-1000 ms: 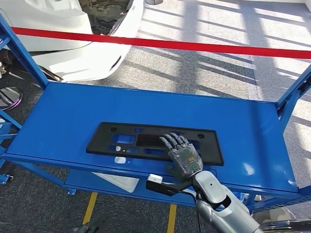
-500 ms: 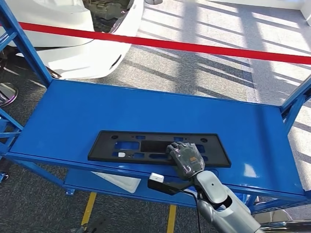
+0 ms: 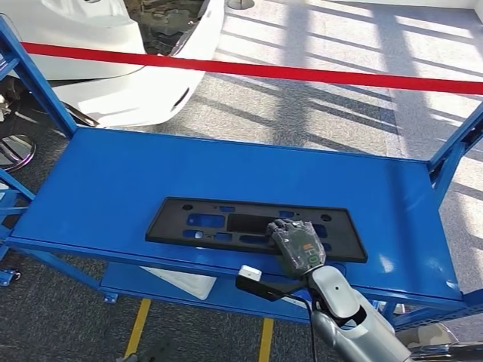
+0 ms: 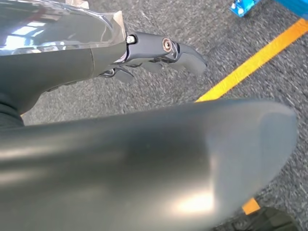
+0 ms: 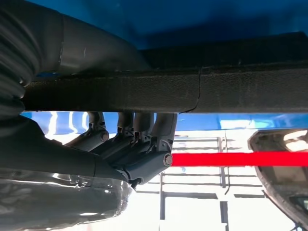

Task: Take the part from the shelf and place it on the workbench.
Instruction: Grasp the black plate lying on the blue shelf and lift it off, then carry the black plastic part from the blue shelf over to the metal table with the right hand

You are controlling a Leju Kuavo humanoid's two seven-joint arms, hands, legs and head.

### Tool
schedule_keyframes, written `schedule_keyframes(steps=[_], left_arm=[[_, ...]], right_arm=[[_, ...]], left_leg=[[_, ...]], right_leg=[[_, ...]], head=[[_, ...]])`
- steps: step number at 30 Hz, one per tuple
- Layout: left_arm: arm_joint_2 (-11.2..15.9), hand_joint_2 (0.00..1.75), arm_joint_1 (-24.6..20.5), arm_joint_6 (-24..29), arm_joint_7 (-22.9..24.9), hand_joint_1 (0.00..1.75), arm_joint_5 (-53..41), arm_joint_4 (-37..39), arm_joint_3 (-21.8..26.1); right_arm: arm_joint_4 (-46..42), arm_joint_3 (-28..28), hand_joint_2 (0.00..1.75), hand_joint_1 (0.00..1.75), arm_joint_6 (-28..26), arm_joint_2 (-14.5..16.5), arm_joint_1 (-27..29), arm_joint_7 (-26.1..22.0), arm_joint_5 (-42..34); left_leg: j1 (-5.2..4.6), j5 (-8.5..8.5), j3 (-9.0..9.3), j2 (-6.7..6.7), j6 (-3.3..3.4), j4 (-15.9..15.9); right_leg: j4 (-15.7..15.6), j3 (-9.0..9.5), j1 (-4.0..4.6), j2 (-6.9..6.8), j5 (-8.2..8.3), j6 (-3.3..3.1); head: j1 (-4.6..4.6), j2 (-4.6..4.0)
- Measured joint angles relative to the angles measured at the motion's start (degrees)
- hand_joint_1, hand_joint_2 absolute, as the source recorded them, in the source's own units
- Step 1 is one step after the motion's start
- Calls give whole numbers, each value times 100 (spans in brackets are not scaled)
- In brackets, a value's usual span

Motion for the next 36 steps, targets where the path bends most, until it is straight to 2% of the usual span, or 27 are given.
schedule_keyframes(steps=[1, 2, 4, 5, 6, 7, 9, 11, 13, 15, 16, 17, 18, 20, 21, 22, 25, 27, 28, 30, 31, 32, 33, 36], left_arm=[[-4, 0, 8, -11, -16, 0, 0, 0, 1], [-7, 0, 13, -16, -30, 0, 0, 1, 4], [-16, 0, 11, -23, -61, 0, 0, 0, 16], [-26, 0, 8, -23, -75, 0, 0, 0, 23], [-39, 0, 1, -22, -88, 0, 0, -1, 29], [-56, 0, -3, -16, -103, 0, -2, -1, 33], [-84, 0, 0, 12, -125, 0, -3, -2, 37], [-109, 0, 0, 36, -149, 0, -2, -2, 39], [-141, 0, -20, 33, -181, 0, -1, -2, 40], [-173, 0, -32, 8, -223, 0, -1, -2, 40], [-184, 0, -35, -3, -253, 0, -1, -2, 40], [-198, 0, -39, -9, -286, 0, -1, -2, 40], [-214, 0, -45, -9, -317, 0, 0, -2, 39], [-249, 87, -69, -9, -362, 0, 0, -2, 36], [-267, 131, -84, -8, -381, 0, -1, -2, 32], [-285, 175, -96, -3, -399, 0, -2, -2, 27], [-327, 175, -115, 30, -436, 0, -6, -2, 14], [-335, 175, -127, 61, -453, 0, -6, -2, 11], [-337, 175, -133, 78, -463, 0, -6, -2, 11], [-338, 175, -133, 110, -479, 0, -7, -2, 11], [-338, 175, -127, 130, -484, 0, -6, -2, 11], [-338, 175, -121, 153, -486, 0, -6, -2, 11], [-338, 175, -118, 180, -486, 0, -5, -2, 11], [-337, 175, -131, 241, -486, 0, -6, -2, 20]], right_arm=[[-24, -20, 175, 175, -66, -7, 46, 42, 77], [-56, -50, 175, 175, -145, -11, 93, 94, 166], [-156, -135, 175, 175, -341, -16, 181, 214, 375], [-219, -190, 175, 175, -451, -20, 218, 268, 478], [-293, -249, 175, 175, -571, -26, 255, 317, 583], [-378, -315, 175, 175, -696, -34, 304, 359, 697], [-586, -456, 175, 175, -931, -52, 430, 415, 917], [-840, -615, 175, 175, -1131, -75, 562, 435, 1119], [-1103, -784, 175, 175, -1318, -102, 678, 438, 1309], [-1347, -947, 175, 175, -1517, -129, 814, 442, 1523], [-1473, -1027, 175, 175, -1615, -144, 890, 441, 1648], [-1606, -1108, 175, 175, -1704, -161, 962, 436, 1769], [-1742, -1185, 175, 175, -1778, -174, 1021, 422, 1875], [-1995, -1317, 175, 175, -1883, -194, 1106, 391, 2014], [-2110, -1372, 175, 175, -1927, -198, 1135, 376, 2053], [-2214, -1419, 175, 175, -1974, -203, 1168, 355, 2077], [-2513, -1532, 175, 175, -2163, -223, 1320, 197, 1936], [-2698, -1555, 175, 175, -2300, -238, 1421, -4, 1588], [-2786, -1555, 175, 175, -2353, -244, 1466, -143, 1336], [-2955, -1552, 175, 175, -2410, -264, 1576, -497, 718], [-3042, -1551, 175, 175, -2415, -278, 1641, -720, 335], [-3133, -1547, 175, 175, -2417, -295, 1707, -962, -80], [-3220, -1544, 175, 175, -2417, -311, 1768, -1188, -475], [-3466, -1533, 175, 175, -2330, -372, 1886, -1895, -1747]], left_leg=[[3, -19, -77, 1, -12, 172], [9, 76, -55, 1, -22, 121], [30, 464, 228, 3, -37, -518], [34, 612, 386, 3, -39, -867], [34, 691, 491, 2, -25, -1108], [27, 703, 536, 0, -4, -1224], [10, 685, 529, -4, 62, -1240], [16, 703, 532, -5, 125, -1256], [29, 710, 535, -1, 179, -1266], [28, 704, 536, 0, 205, -1263], [27, 700, 539, -1, 210, -1262], [26, 695, 546, -4, 213, -1262], [25, 688, 556, -7, 214, -1262], [17, 665, 586, -12, 201, -1266], [11, 653, 595, -12, 188, -1268], [4, 645, 597, -12, 168, -1270], [6, 630, 604, -6, 79, -1295], [5, 481, 552, 1, 38, -1143], [4, 317, 451, 4, 30, -898], [-1, -37, 130, 5, 24, -165], [-3, -134, -5, 5, 18, 137], [-4, -125, -63, 6, 15, 261], [-2, -8, -20, 6, 15, 164], [1, 550, 460, 5, 39, -903]], right_leg=[[5, -1, 3, 0, -2, 0], [14, -1, 1, 4, -7, 4], [54, -5, -7, 17, -34, 33], [92, -20, 3, 25, -55, 59], [129, -44, 13, 31, -69, 85], [158, -68, 23, 33, -78, 110], [180, -96, 24, 31, -74, 145], [271, -123, 3, 26, -178, 200], [763, -323, -17, 21, -479, 262], [1535, -678, -28, 19, -786, 297], [1767, -798, -30, 19, -827, 304], [1779, -820, -31, 19, -755, 303], [1565, -738, -31, 19, -587, 291], [784, -385, -22, 19, -182, 255], [472, -243, -11, 21, -70, 231], [281, -156, 1, 24, -30, 207], [174, -123, 6, 31, -57, 131], [123, -102, -19, 26, -39, 76], [106, -93, -30, 19, -33, 53], [105, -91, -19, 10, -37, 30], [106, -91, -14, 8, -38, 28], [107, -89, -11, 9, -40, 27], [109, -85, -11, 14, -41, 28], [137, -76, -2, 37, -61, 62]], head=[[2, 0], [1, 0], [1, 0], [-1, 1], [0, 0], [1, 0], [6, 0], [8, 0], [11, 0], [12, 0], [12, -1], [12, 0], [12, 0], [11, 1], [10, 0], [8, 0], [2, 0], [-2, 0], [-4, -1], [-5, -1], [-4, -1], [-4, -1], [-4, -1], [-3, 0]])
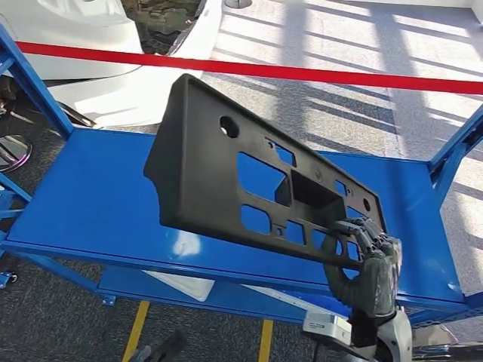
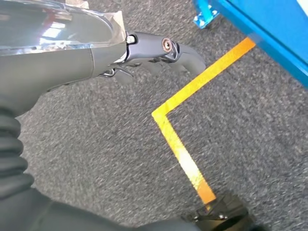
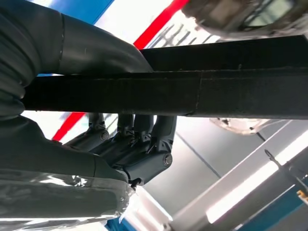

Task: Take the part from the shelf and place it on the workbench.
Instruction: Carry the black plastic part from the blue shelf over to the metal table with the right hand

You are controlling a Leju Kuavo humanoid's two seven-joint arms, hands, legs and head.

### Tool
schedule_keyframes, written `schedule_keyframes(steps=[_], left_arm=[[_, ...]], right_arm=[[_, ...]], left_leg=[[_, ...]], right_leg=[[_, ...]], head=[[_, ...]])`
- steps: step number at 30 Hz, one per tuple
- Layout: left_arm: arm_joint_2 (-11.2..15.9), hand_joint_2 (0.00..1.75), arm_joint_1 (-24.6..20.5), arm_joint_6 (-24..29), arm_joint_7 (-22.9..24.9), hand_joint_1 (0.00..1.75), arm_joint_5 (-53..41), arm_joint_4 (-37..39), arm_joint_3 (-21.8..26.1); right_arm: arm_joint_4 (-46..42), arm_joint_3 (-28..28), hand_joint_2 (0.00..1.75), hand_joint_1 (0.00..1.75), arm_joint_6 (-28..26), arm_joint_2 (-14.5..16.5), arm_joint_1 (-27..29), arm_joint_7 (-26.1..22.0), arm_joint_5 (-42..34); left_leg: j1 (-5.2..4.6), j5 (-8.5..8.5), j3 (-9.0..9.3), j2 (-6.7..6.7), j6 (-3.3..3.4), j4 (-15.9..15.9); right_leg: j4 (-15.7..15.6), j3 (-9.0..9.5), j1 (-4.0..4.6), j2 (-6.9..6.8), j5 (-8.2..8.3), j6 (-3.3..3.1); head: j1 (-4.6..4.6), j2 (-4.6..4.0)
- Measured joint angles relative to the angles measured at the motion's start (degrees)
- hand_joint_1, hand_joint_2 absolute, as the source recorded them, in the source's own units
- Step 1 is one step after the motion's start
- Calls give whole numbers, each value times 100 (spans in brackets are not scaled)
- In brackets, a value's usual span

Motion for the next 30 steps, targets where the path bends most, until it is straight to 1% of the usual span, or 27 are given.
schedule_keyframes(steps=[1, 2, 4, 5, 6, 7, 9, 10, 11, 12, 13, 14, 15, 16, 17, 19, 20, 21, 22, 23, 24, 25, 26, 27, 28, 29, 30], left_arm=[[1, 175, -6, 5, 5, 0, -1, 0, 6], [1, 175, -6, 6, 14, 0, -1, 0, 12], [1, 175, 5, 6, 44, 0, 4, 0, 23], [2, 175, 13, 10, 54, 0, 6, 0, 29], [2, 175, 15, 18, 61, 0, 8, 0, 35], [2, 175, 12, 29, 62, 0, 8, 0, 40], [2, 175, 11, 46, 75, 0, 7, 0, 45], [3, 175, 15, 51, 87, 0, 7, 0, 45], [3, 175, 21, 56, 99, 0, 7, 0, 46], [4, 175, 26, 61, 109, 0, 7, 0, 46], [4, 175, 28, 65, 114, 0, 7, 0, 46], [3, 175, 28, 67, 115, 0, 6, 0, 46], [4, 175, 26, 72, 116, 0, 6, 0, 46], [4, 175, 26, 80, 120, 0, 6, 0, 46], [5, 175, 28, 88, 126, 0, 6, 0, 46], [5, 175, 33, 99, 147, 0, 6, 0, 46], [5, 175, 34, 100, 156, 0, 6, 0, 46], [5, 175, 32, 100, 163, 0, 6, 0, 46], [5, 175, 31, 102, 172, 0, 6, 0, 46], [5, 175, 32, 105, 185, 0, 6, 0, 46], [5, 175, 36, 109, 202, 0, 6, 0, 46], [5, 175, 42, 114, 225, 0, 6, 0, 46], [5, 175, 48, 117, 252, 0, 6, 0, 45], [5, 175, 52, 119, 280, 0, 6, 0, 44], [5, 175, 52, 119, 312, 0, 6, 0, 42], [5, 175, 47, 119, 349, 0, 6, 0, 40], [5, 175, 40, 118, 383, 0, 6, 0, 39]], right_arm=[[-78, 1, 175, 175, 88, -22, 23, -236, -428], [-150, 3, 175, 175, 233, -46, 42, -470, -863], [-284, 9, 175, 175, 715, -85, 69, -948, -1813], [-344, 11, 175, 175, 1026, -99, 72, -1172, -2302], [-400, 12, 175, 175, 1348, -108, 69, -1365, -2745], [-448, 9, 175, 175, 1684, -114, 63, -1531, -3156], [-510, -1, 175, 175, 2299, -122, 60, -1773, -3834], [-526, -10, 175, 175, 2559, -123, 65, -1857, -4099], [-534, -26, 175, 175, 2775, -124, 71, -1913, -4285], [-539, -50, 175, 175, 2961, -124, 75, -1955, -4412], [-541, -78, 175, 175, 3124, -124, 76, -1989, -4495], [-543, -110, 175, 175, 3274, -123, 76, -2014, -4563], [-545, -137, 175, 175, 3399, -122, 75, -2031, -4627], [-546, -159, 175, 175, 3519, -117, 74, -2043, -4698], [-547, -179, 175, 175, 3647, -112, 77, -2050, -4777], [-546, -218, 175, 175, 3926, -97, 88, -2057, -4942], [-545, -239, 175, 175, 4065, -85, 93, -2058, -5022], [-543, -257, 175, 175, 4191, -69, 93, -2058, -5098], [-539, -272, 175, 175, 4308, -49, 91, -2058, -5174], [-528, -280, 175, 175, 4440, -28, 91, -2056, -5265], [-510, -284, 175, 175, 4602, -13, 93, -2053, -5385], [-484, -286, 175, 175, 4805, 2, 101, -2046, -5543], [-451, -287, 175, 175, 5067, 14, 110, -2032, -5760], [-413, -287, 175, 175, 5370, 30, 119, -2006, -6027], [-374, -287, 175, 175, 5703, 51, 128, -1957, -6334], [-330, -286, 175, 175, 6060, 80, 136, -1889, -6672], [-283, -285, 175, 175, 6381, 116, 146, -1820, -6971]], left_leg=[[-6, 80, 106, -2, 14, -245], [-16, 88, 146, -4, 27, -349], [-31, 84, 150, -5, 71, -381], [-27, 98, 154, -4, 99, -392], [-19, 111, 159, -1, 133, -405], [-7, 122, 164, 3, 162, -416], [-5, 124, 167, 7, 189, -414], [-5, 124, 168, 8, 192, -413], [-5, 123, 172, 8, 191, -412], [-3, 120, 179, 5, 189, -411], [-1, 116, 191, 0, 183, -411], [3, 107, 206, -5, 172, -412], [-4, 97, 213, -11, 155, -412], [-10, 89, 211, -14, 136, -410], [-16, 86, 204, -15, 113, -411], [-13, 93, 192, -14, 54, -424], [-7, 71, 189, -11, 23, -416], [-4, 6, 166, -8, -1, -352], [-6, -121, 98, -6, -16, -179], [-8, -301, -26, -3, -22, 118], [-12, -492, -193, -3, -24, 502], [-13, -639, -357, -3, -26, 874], [-15, -696, -464, -3, -25, 1114], [-16, -644, -479, -3, -20, 1147], [-16, -486, -385, -3, -9, 944], [-17, -268, -213, -3, 7, 568], [-25, -89, -32, -3, 24, 175]], right_leg=[[17, -12, 8, 5, -3, 23], [32, -29, 16, 7, -2, 45], [44, -50, 11, 9, 2, 90], [73, -59, 3, 4, -31, 118], [174, -94, -5, -1, -113, 150], [397, -181, -14, -7, -258, 182], [1121, -483, -32, -14, -616, 231], [1468, -639, -41, -14, -739, 245], [1643, -720, -48, -14, -757, 253], [1594, -697, -54, -15, -667, 256], [1316, -566, -58, -16, -483, 250], [898, -372, -59, -18, -273, 240], [514, -186, -52, -19, -122, 225], [227, -54, -43, -17, -38, 203], [87, 4, -31, -13, -23, 184], [43, 5, -17, -2, -39, 127], [30, 5, -22, -5, -27, 96], [12, 9, -31, -10, -15, 58], [-7, 14, -40, -17, -4, 23], [-15, 15, -41, -25, 0, -1], [-14, 12, -34, -30, -1, -19], [-14, 11, -25, -33, -1, -28], [-13, 12, -16, -33, -2, -33], [-12, 14, -9, -30, -2, -35], [-11, 21, -5, -24, -3, -35], [-9, 29, -3, -17, -6, -31], [-4, 33, 8, -11, -10, -22]], head=[[2, 1], [4, 0], [4, 1], [7, 0], [9, 0], [11, -1], [15, -1], [15, 0], [15, 0], [15, 1], [15, 1], [15, 0], [16, 1], [15, 1], [12, 1], [7, 1], [5, 0], [4, 0], [2, -1], [1, -1], [-1, -1], [-1, 0], [0, 0], [0, 0], [0, 0], [0, 0], [2, 0]])
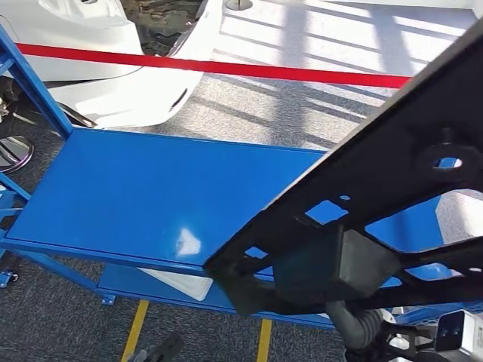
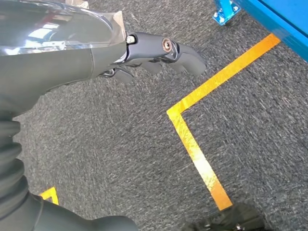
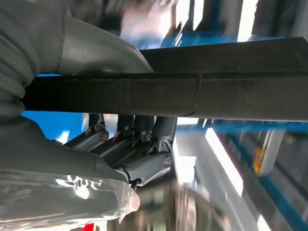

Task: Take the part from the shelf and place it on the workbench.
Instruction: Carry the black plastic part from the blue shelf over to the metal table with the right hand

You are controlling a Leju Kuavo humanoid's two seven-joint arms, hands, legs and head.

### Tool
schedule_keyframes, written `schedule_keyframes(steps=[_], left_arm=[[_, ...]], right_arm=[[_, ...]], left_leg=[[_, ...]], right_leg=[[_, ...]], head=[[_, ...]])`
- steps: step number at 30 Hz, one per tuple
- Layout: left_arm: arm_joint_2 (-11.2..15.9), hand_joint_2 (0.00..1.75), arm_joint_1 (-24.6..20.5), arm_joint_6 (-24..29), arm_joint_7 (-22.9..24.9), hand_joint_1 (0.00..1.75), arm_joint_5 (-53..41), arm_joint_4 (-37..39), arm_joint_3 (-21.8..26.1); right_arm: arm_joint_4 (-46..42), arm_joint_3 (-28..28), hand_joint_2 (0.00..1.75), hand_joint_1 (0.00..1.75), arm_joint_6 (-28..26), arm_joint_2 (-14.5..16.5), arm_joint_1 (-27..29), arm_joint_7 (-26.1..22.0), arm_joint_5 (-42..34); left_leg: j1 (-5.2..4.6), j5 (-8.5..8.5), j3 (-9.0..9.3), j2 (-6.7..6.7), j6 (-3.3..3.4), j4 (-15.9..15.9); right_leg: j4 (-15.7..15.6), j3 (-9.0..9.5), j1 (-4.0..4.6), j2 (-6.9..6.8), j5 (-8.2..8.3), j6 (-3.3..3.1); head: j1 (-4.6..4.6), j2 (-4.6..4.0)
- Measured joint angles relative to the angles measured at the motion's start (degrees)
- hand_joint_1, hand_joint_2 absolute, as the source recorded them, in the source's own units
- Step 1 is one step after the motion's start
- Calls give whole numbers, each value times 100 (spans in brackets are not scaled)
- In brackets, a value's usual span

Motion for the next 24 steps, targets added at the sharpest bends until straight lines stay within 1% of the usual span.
schedule_keyframes(steps=[1, 2, 4, 5, 6, 7, 8, 10, 11, 12, 13, 14, 16, 17, 18, 20, 21, 22, 23, 24], left_arm=[[0, 175, -9, -1, 31, 0, 0, 0, -2], [0, 175, -17, -1, 61, 0, 0, 0, -3], [1, 175, -15, -2, 109, 0, 1, 0, -5], [-1, 175, -9, -5, 129, 0, 2, 0, -6], [-1, 175, -5, -10, 144, 0, 2, 0, -7], [-3, 175, -7, -15, 158, 0, 2, 0, -8], [-6, 175, -12, -21, 176, 0, 1, 0, -13], [-9, 175, -12, -48, 222, 0, 0, 0, -30], [-9, 175, -4, -65, 248, 0, 0, 0, -40], [-8, 175, 5, -86, 266, 0, 0, 0, -49], [-7, 175, 13, -101, 279, 0, 0, 0, -56], [-7, 175, 19, -114, 291, 0, 0, 0, -67], [-6, 175, 23, -130, 322, 0, 0, 0, -86], [-5, 175, 26, -131, 346, 0, 0, 0, -92], [-5, 175, 33, -132, 380, 0, 0, 0, -96], [-4, 175, 55, -131, 472, 0, 0, 2, -101], [-3, 175, 65, -130, 527, 0, 0, 3, -102], [-2, 175, 74, -128, 579, 0, 0, 4, -102], [0, 175, 79, -127, 628, 0, 0, 5, -102], [2, 175, 81, -127, 671, 0, 0, 7, -102]], right_arm=[[48, 1, 175, 175, 259, 36, 10, 65, -236], [103, 3, 175, 175, 460, 74, 21, 125, -413], [216, 9, 175, 175, 702, 137, 51, 219, -609], [269, 12, 175, 175, 798, 168, 73, 264, -686], [317, 16, 175, 175, 877, 198, 93, 296, -739], [366, 23, 175, 175, 946, 224, 108, 328, -771], [417, 36, 175, 175, 1000, 247, 120, 362, -783], [559, 81, 175, 175, 1102, 287, 138, 418, -785], [652, 118, 175, 175, 1148, 306, 150, 443, -780], [751, 163, 175, 175, 1195, 327, 159, 466, -772], [842, 212, 175, 175, 1242, 346, 164, 484, -764], [929, 263, 175, 175, 1293, 369, 163, 499, -757], [1079, 362, 175, 175, 1377, 420, 132, 505, -747], [1151, 411, 175, 175, 1407, 449, 116, 505, -743], [1224, 458, 175, 175, 1430, 476, 105, 505, -741], [1345, 549, 175, 175, 1470, 525, 96, 505, -737], [1396, 591, 175, 175, 1489, 550, 89, 505, -737], [1443, 635, 175, 175, 1505, 576, 78, 504, -735], [1488, 676, 175, 175, 1519, 605, 67, 503, -734], [1534, 715, 175, 175, 1531, 631, 58, 502, -732]], left_leg=[[-8, 123, 145, -1, 17, -329], [-17, 178, 223, -2, 31, -522], [-34, 177, 241, -6, 58, -605], [-25, 192, 241, -4, 83, -614], [-12, 207, 247, -1, 109, -627], [4, 222, 253, 4, 139, -642], [18, 232, 258, 11, 163, -653], [17, 236, 258, 20, 183, -651], [15, 239, 258, 26, 184, -648], [14, 241, 258, 28, 185, -644], [14, 243, 260, 28, 185, -640], [15, 242, 264, 24, 182, -637], [7, 239, 261, 15, 162, -629], [0, 244, 247, 13, 140, -625], [-6, 254, 229, 12, 114, -622], [-2, 279, 196, 13, 53, -623], [4, 240, 181, 15, 26, -603], [8, 131, 149, 16, 5, -517], [9, -50, 88, 17, -8, -333], [11, -286, -1, 18, -13, -45]], right_leg=[[10, -7, 9, 4, -1, 14], [19, -19, 16, 5, 2, 32], [23, -40, 18, 4, 20, 74], [24, -43, 12, 4, 12, 97], [58, -53, 10, 3, -27, 125], [178, -98, 4, 1, -122, 157], [407, -190, -9, -2, -272, 190], [1117, -488, -38, -6, -626, 248], [1411, -608, -52, -7, -734, 268], [1545, -652, -62, -8, -753, 281], [1459, -590, -70, -8, -667, 287], [1178, -434, -75, -8, -502, 284], [435, -68, -69, -5, -173, 257], [189, 44, -60, -3, -79, 236], [74, 84, -49, 1, -49, 220], [47, 68, -35, 5, -37, 186], [22, 59, -41, 0, -21, 154], [-4, 45, -49, -7, 1, 110], [-30, 22, -59, -16, 30, 58], [-35, -10, -58, -28, 58, 15]], head=[[2, 0], [5, 0], [7, -1], [6, -1], [8, -1], [11, -1], [14, -1], [17, 0], [16, 1], [16, 1], [16, 1], [16, 1], [15, 0], [14, 0], [10, 0], [6, 0], [4, 0], [3, 0], [-1, 0], [-3, -1]])
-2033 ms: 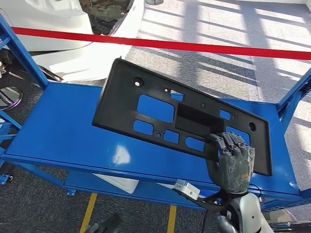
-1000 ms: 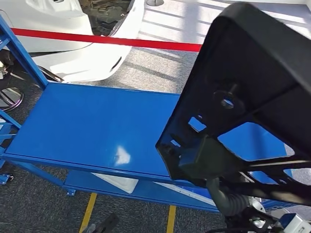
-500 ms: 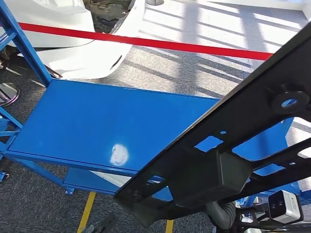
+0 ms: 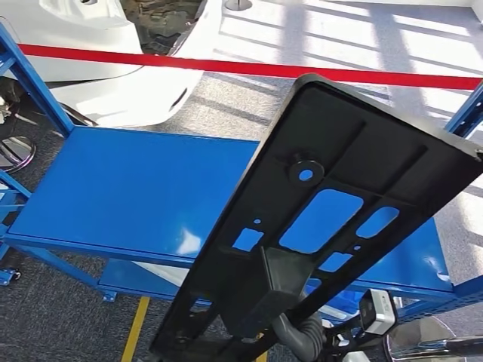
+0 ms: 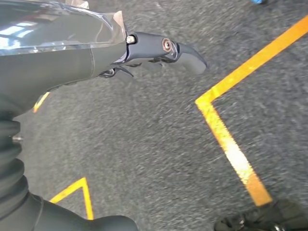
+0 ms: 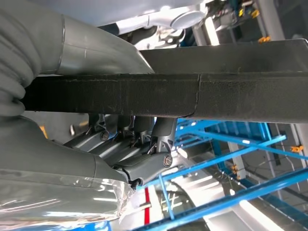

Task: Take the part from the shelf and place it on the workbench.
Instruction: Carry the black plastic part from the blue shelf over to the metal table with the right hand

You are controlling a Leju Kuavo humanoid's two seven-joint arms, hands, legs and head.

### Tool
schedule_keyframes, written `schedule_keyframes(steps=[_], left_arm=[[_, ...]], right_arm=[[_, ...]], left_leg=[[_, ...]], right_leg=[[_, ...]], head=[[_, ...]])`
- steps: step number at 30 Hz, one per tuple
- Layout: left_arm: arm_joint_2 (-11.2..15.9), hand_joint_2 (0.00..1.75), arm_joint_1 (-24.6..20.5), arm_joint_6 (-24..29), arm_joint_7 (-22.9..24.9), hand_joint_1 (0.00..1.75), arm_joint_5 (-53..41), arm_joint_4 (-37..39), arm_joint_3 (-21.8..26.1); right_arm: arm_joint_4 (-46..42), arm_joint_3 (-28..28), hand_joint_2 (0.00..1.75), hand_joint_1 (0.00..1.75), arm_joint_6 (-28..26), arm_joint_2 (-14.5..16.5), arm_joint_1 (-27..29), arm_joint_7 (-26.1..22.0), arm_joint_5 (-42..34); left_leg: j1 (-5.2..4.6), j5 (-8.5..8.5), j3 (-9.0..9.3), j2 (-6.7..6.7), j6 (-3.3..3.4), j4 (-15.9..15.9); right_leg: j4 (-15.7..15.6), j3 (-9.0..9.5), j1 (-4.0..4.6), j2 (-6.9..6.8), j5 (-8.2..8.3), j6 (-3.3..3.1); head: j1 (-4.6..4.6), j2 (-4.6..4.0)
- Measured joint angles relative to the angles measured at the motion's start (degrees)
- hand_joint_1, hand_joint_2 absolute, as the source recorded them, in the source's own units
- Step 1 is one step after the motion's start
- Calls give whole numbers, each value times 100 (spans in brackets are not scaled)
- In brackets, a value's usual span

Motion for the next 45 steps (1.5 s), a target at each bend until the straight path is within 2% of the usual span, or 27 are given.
schedule_keyframes(steps=[2, 3, 4, 5, 8, 9, 12, 13, 14, 17, 18, 19, 20, 22, 24, 26, 28, 30, 32, 33, 34, 35, 37, 39, 40, 43, 45], left_arm=[[3, 175, 10, -1, 74, 0, 0, 5, 0], [5, 175, 17, -2, 110, 0, 0, 7, 0], [8, 175, 25, -1, 145, 0, 0, 9, 0], [10, 175, 31, 2, 177, 0, 0, 9, 0], [17, 175, 20, 11, 237, 0, 0, 9, -1], [17, 175, 18, 11, 243, 0, 0, 9, -3], [17, 175, 46, 19, 237, 0, 2, 9, -13], [16, 175, 51, 33, 228, 0, 1, 9, -14], [13, 175, 50, 49, 215, 0, 1, 9, -15], [-3, 175, 30, 74, 180, 0, -3, 9, -36], [-9, 175, 28, 72, 181, 0, -3, 9, -44], [-17, 175, 27, 66, 192, 0, -3, 9, -54], [-27, 175, 26, 59, 208, 0, -2, 9, -67], [-57, 175, 24, 33, 243, 0, -2, 9, -112], [-88, 175, 23, 5, 258, 0, -3, 9, -160], [-110, 175, 18, -19, 274, 0, -4, 9, -196], [-116, 175, 7, -59, 312, 0, -5, 11, -239], [-113, 175, -6, -120, 359, 0, -5, 13, -293], [-110, 175, -17, -169, 408, 0, -5, 13, -331], [-109, 175, -20, -182, 430, 0, -6, 13, -345], [-109, 175, -21, -186, 445, 0, -6, 13, -366], [-109, 175, -22, -185, 455, 0, -6, 13, -390], [-116, 175, -27, -181, 449, 0, -5, 13, -426], [-137, 175, -35, -169, 427, 0, -5, 13, -439], [-155, 175, -36, -154, 418, 0, -6, 13, -444], [-206, 175, -36, -86, 401, 0, -4, 13, -444], [-232, 175, -50, -55, 364, 0, -2, 13, -420]], right_arm=[[101, 81, 175, 175, 18, 43, -4, -2, 2], [151, 117, 175, 175, 22, 56, -1, -3, 2], [199, 151, 175, 175, 25, 67, 2, -8, 0], [243, 180, 175, 175, 27, 79, 3, -15, -2], [327, 240, 175, 175, 37, 111, -4, -51, -9], [348, 259, 175, 175, 37, 116, -9, -60, -10], [413, 304, 175, 175, 35, 120, -13, -67, -4], [433, 313, 175, 175, 33, 119, -11, -67, 1], [452, 321, 175, 175, 22, 118, -8, -56, 10], [507, 350, 175, 175, -60, 113, 0, 9, 34], [526, 362, 175, 175, -86, 109, 5, 21, 37], [543, 376, 175, 175, -108, 104, 13, 25, 40], [554, 390, 175, 175, -125, 101, 20, 26, 43], [562, 417, 175, 175, -163, 99, 27, 29, 47], [561, 442, 175, 175, -208, 104, 29, 38, 53], [560, 466, 175, 175, -253, 108, 46, 55, 58], [560, 492, 175, 175, -304, 110, 75, 77, 72], [559, 528, 175, 175, -359, 115, 117, 89, 95], [556, 552, 175, 175, -409, 118, 188, 87, 111], [556, 557, 175, 175, -434, 117, 225, 86, 109], [556, 557, 175, 175, -459, 115, 259, 90, 93], [556, 555, 175, 175, -482, 112, 289, 100, 73], [556, 548, 175, 175, -512, 99, 343, 125, 26], [553, 538, 175, 175, -521, 82, 376, 152, -4], [551, 532, 175, 175, -521, 72, 388, 182, -26], [554, 516, 175, 175, -497, 37, 408, 351, -153], [585, 506, 175, 175, -452, 20, 384, 480, -284]], left_leg=[[0, -403, -190, 0, -8, 684], [0, -483, -206, 0, -11, 872], [0, -458, -122, 0, -12, 851], [1, -341, 68, 1, -9, 604], [-3, 48, 766, -4, 11, -555], [-12, 101, 853, -8, 27, -733], [-40, 202, 788, 3, 120, -744], [-40, 252, 747, 18, 162, -742], [-37, 313, 692, 35, 204, -745], [-60, 477, 492, 67, 282, -737], [-72, 526, 424, 74, 288, -730], [-86, 573, 354, 79, 290, -721], [-101, 617, 287, 80, 290, -713], [-128, 696, 190, 78, 281, -702], [-146, 770, 144, 75, 248, -694], [-131, 853, 99, 77, 189, -695], [-114, 814, 22, 61, 131, -660], [-109, 395, -117, 38, 84, -310], [-97, -143, -275, 33, 43, 397], [-93, -264, -311, 33, 26, 716], [-89, -249, -279, 33, 10, 898], [-81, -122, -167, 33, -4, 894], [-50, 171, 279, 31, -34, 365], [-39, 168, 723, 11, -20, -345], [-44, 103, 829, 0, 5, -553], [-59, 131, 768, 17, 144, -645], [-55, 253, 640, 51, 245, -645]], right_leg=[[3, -86, 21, -17, 61, -46], [6, -132, 31, -22, 96, -52], [10, -178, 37, -23, 133, -48], [15, -221, 39, -20, 170, -36], [48, -329, 57, -7, 280, 38], [58, -355, 62, -6, 322, 68], [67, -401, 48, -1, 414, 155], [117, -427, 39, 2, 327, 186], [272, -474, 32, 5, 129, 219], [1273, -657, 17, 3, -720, 281], [1558, -664, 17, 3, -833, 285], [1674, -592, 18, 3, -810, 279], [1579, -424, 23, 4, -691, 261], [852, 169, 55, 9, -430, 172], [26, 713, 105, 8, -383, 72], [-297, 865, 144, 8, -394, 19], [-375, 819, 127, -4, -305, -38], [-428, 710, 99, -31, -193, -109], [-372, 536, 106, -54, -106, -138], [-328, 447, 107, -62, -72, -134], [-271, 345, 105, -67, -41, -125], [-203, 237, 100, -69, -13, -112], [-45, 21, 87, -61, 31, -72], [105, -151, 97, -46, 77, -18], [150, -211, 104, -41, 115, 13], [209, -319, 96, -27, 153, 122], [472, -408, 74, -18, -226, 191]], head=[[-2, 0], [0, 0], [0, 0], [0, 0], [2, 0], [3, 0], [7, 0], [10, 0], [13, 0], [21, 1], [21, 1], [21, 1], [21, 0], [19, 0], [13, 0], [9, 0], [10, 0], [7, 1], [4, 1], [3, 1], [4, 0], [4, 0], [2, 0], [2, 0], [2, 0], [8, 0], [15, 0]])
